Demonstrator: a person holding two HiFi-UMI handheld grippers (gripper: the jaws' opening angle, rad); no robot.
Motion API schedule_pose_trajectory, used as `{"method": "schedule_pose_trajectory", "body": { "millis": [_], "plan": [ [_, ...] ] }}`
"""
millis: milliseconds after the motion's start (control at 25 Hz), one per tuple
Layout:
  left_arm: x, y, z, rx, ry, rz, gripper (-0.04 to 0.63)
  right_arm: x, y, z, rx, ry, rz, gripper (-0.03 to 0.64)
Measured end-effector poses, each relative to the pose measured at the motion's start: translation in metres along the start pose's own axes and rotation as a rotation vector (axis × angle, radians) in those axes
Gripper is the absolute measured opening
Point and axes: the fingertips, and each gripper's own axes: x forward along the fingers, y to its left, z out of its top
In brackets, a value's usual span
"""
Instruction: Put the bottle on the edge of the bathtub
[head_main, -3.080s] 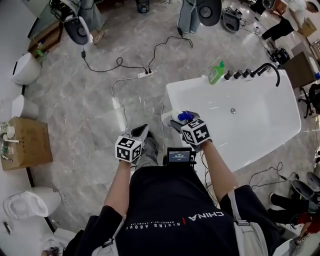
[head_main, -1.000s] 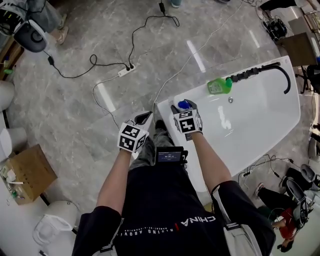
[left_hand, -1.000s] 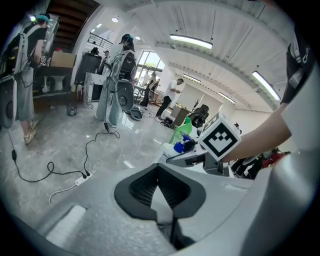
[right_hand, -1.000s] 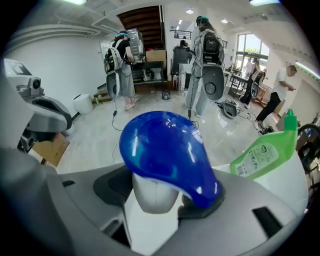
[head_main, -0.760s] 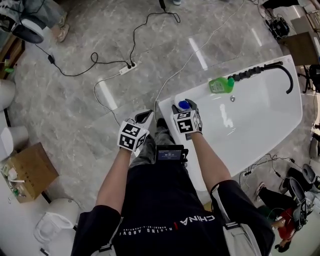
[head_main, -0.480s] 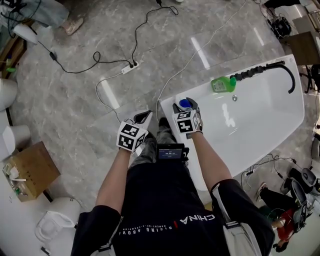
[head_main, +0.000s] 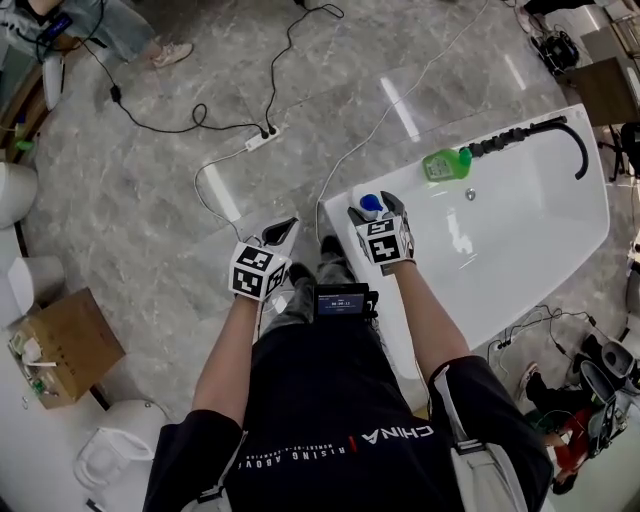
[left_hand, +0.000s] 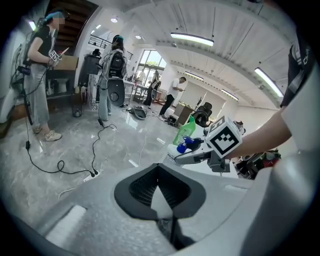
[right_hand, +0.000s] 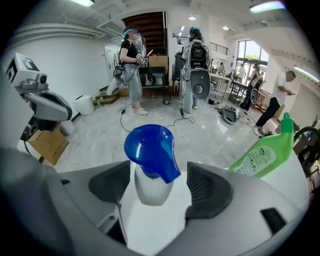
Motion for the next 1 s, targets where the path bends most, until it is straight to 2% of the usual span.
{"method": "schedule_pose_trajectory", "body": {
  "millis": [120, 320, 520, 680, 720, 840, 1000],
  "plan": [
    [-0.004, 0.000, -0.001, 0.001, -0.006, 0.005, 0.009, -0.013, 0.001, -0.005, 0.018, 0.006, 0.010, 0.354],
    [-0.028, -0.006, -0.007, 0.017, -0.024, 0.003, 0.009, -0.044, 0.019, -0.023, 0.113, 0.007, 0.023, 0.334],
    [-0.056, -0.013, -0.020, 0.033, -0.053, -0.008, 0.009, -0.075, 0.049, -0.032, 0.124, 0.004, 0.024, 0.215],
    [-0.065, -0.030, -0.023, 0.058, -0.078, -0.030, 0.009, -0.100, 0.057, -0.030, 0.110, -0.024, 0.006, 0.035],
    [-0.067, -0.034, -0.025, 0.061, -0.083, -0.035, 0.009, -0.106, 0.061, -0.030, 0.097, -0.032, 0.012, 0.013],
    [-0.076, -0.047, -0.032, 0.067, -0.101, -0.046, 0.009, -0.121, 0.080, -0.028, 0.050, -0.056, 0.039, 0.011],
    [-0.083, -0.062, -0.036, 0.095, -0.121, -0.064, 0.009, -0.137, 0.091, -0.020, 0.043, -0.100, 0.054, 0.009]
  ]
}}
